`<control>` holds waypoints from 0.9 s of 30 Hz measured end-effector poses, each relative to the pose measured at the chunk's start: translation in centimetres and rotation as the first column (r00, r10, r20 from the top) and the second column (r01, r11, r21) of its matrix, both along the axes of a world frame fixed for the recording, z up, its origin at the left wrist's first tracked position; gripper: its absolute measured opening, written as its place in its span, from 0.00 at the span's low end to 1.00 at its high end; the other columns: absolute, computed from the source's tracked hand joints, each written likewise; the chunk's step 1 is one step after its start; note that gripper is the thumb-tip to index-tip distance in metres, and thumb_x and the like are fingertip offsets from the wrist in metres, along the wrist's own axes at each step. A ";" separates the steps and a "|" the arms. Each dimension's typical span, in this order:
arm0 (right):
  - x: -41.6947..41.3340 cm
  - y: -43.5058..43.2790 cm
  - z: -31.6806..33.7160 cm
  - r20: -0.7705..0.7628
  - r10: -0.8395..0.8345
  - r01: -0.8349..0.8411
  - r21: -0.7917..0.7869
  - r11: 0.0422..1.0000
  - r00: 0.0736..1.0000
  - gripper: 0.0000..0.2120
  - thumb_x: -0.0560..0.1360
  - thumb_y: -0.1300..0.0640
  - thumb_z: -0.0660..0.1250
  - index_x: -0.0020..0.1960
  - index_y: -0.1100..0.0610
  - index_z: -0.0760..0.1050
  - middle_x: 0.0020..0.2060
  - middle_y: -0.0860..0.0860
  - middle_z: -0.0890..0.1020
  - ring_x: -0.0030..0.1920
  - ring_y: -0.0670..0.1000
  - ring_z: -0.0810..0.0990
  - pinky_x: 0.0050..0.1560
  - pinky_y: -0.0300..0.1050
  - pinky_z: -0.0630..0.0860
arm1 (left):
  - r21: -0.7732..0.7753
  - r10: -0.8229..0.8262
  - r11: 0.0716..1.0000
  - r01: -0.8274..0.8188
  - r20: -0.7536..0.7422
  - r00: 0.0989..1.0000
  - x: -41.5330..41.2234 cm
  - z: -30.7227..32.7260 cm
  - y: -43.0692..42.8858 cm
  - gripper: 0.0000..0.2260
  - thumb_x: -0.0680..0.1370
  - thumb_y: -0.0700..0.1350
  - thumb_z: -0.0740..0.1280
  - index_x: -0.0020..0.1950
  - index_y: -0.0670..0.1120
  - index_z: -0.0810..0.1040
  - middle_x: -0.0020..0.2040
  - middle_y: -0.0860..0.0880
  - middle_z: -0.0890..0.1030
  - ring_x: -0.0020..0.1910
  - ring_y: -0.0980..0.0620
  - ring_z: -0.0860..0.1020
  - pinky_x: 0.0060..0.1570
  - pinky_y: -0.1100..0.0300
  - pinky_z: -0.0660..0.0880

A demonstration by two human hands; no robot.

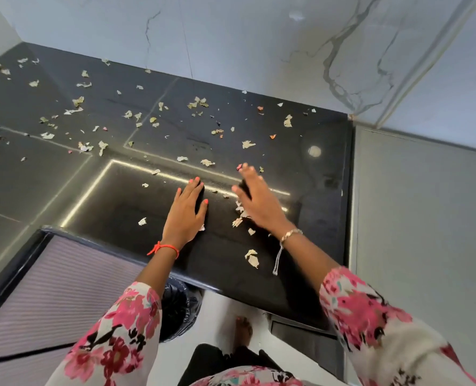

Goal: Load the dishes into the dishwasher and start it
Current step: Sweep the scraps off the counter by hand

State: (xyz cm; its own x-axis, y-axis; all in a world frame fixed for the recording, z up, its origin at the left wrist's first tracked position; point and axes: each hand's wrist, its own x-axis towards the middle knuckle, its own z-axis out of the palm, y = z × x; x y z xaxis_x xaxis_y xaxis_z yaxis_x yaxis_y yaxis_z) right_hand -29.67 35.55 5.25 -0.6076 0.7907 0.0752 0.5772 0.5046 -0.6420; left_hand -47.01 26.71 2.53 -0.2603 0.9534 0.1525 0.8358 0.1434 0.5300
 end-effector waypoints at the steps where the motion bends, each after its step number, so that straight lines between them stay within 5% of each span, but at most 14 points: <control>1: -0.1 1.7 0.1 0.033 -0.036 0.036 0.002 0.999 0.999 0.28 0.80 0.44 0.51 0.75 0.57 0.53 0.76 0.52 0.52 0.75 0.49 0.49 0.74 0.46 0.47 | 0.002 0.002 1.000 -0.002 0.011 1.000 0.0 0.0 0.0 0.20 0.81 0.43 0.58 0.73 0.42 0.62 0.75 0.48 0.60 0.75 0.53 0.55 0.73 0.59 0.45; 8: -2.3 5.4 -1.4 0.286 0.106 -0.132 0.074 0.989 0.952 0.32 0.79 0.40 0.49 0.76 0.57 0.50 0.76 0.51 0.52 0.76 0.48 0.48 0.75 0.48 0.43 | 0.014 0.009 1.000 -0.009 0.018 1.000 0.0 -0.1 0.1 0.19 0.81 0.41 0.56 0.72 0.42 0.64 0.74 0.48 0.61 0.74 0.56 0.55 0.72 0.64 0.44; 12: -2.1 1.3 -0.9 0.236 0.352 -0.362 -0.003 0.932 0.906 0.26 0.80 0.43 0.50 0.74 0.55 0.57 0.75 0.49 0.55 0.75 0.45 0.50 0.76 0.46 0.45 | 0.014 0.005 1.000 -0.005 0.026 1.000 -0.1 -0.1 0.2 0.19 0.81 0.40 0.56 0.72 0.41 0.64 0.74 0.47 0.62 0.74 0.55 0.56 0.71 0.64 0.45; 14: -0.8 -0.7 0.0 0.075 0.475 -0.457 -0.174 0.872 0.877 0.20 0.81 0.50 0.54 0.71 0.55 0.66 0.73 0.48 0.61 0.73 0.42 0.56 0.74 0.39 0.49 | 0.011 0.000 1.000 -0.001 0.035 0.999 -0.1 0.0 0.2 0.19 0.81 0.39 0.55 0.72 0.41 0.64 0.74 0.47 0.62 0.74 0.55 0.56 0.71 0.63 0.45; 16: 1.2 -2.0 1.1 -0.197 0.300 -0.355 -0.385 0.852 0.933 0.16 0.80 0.54 0.58 0.66 0.55 0.72 0.69 0.46 0.68 0.69 0.41 0.65 0.69 0.33 0.60 | 0.017 -0.006 1.000 0.005 0.042 0.999 0.0 0.1 0.2 0.18 0.81 0.39 0.55 0.71 0.41 0.65 0.74 0.47 0.63 0.73 0.56 0.56 0.72 0.62 0.46; 18: 3.1 -2.6 1.7 -0.295 -0.039 -0.073 -0.360 0.930 0.955 0.15 0.80 0.54 0.58 0.64 0.55 0.74 0.67 0.48 0.71 0.68 0.43 0.69 0.67 0.36 0.64 | 0.016 -0.004 1.000 0.003 0.055 0.998 0.0 0.2 0.1 0.18 0.81 0.39 0.55 0.71 0.41 0.66 0.73 0.47 0.64 0.74 0.54 0.57 0.72 0.62 0.46; 21: 4.8 -4.6 0.5 -0.105 -0.300 0.272 -0.222 0.936 0.948 0.22 0.80 0.47 0.54 0.69 0.58 0.68 0.72 0.51 0.65 0.73 0.47 0.59 0.72 0.41 0.55 | 0.016 -0.007 1.000 0.006 0.066 0.998 0.1 0.4 0.0 0.17 0.81 0.39 0.55 0.70 0.40 0.67 0.73 0.47 0.64 0.74 0.53 0.58 0.71 0.63 0.46; 24: 3.6 -9.2 -1.2 0.106 -0.325 0.333 -0.064 0.941 0.940 0.38 0.76 0.35 0.45 0.75 0.60 0.53 0.76 0.53 0.52 0.76 0.48 0.47 0.74 0.43 0.42 | 0.022 -0.015 1.000 0.013 0.094 0.995 0.0 0.5 -0.1 0.17 0.81 0.38 0.55 0.69 0.40 0.67 0.73 0.47 0.65 0.74 0.52 0.59 0.71 0.63 0.47; 27: -0.1 -11.6 -2.0 0.198 -0.407 0.406 0.048 0.913 0.892 0.40 0.74 0.35 0.41 0.75 0.63 0.50 0.75 0.57 0.52 0.76 0.52 0.46 0.74 0.46 0.39 | 0.063 -0.026 0.998 0.014 0.197 0.980 0.0 0.7 -0.1 0.16 0.80 0.36 0.56 0.68 0.39 0.69 0.72 0.46 0.67 0.73 0.53 0.60 0.71 0.66 0.49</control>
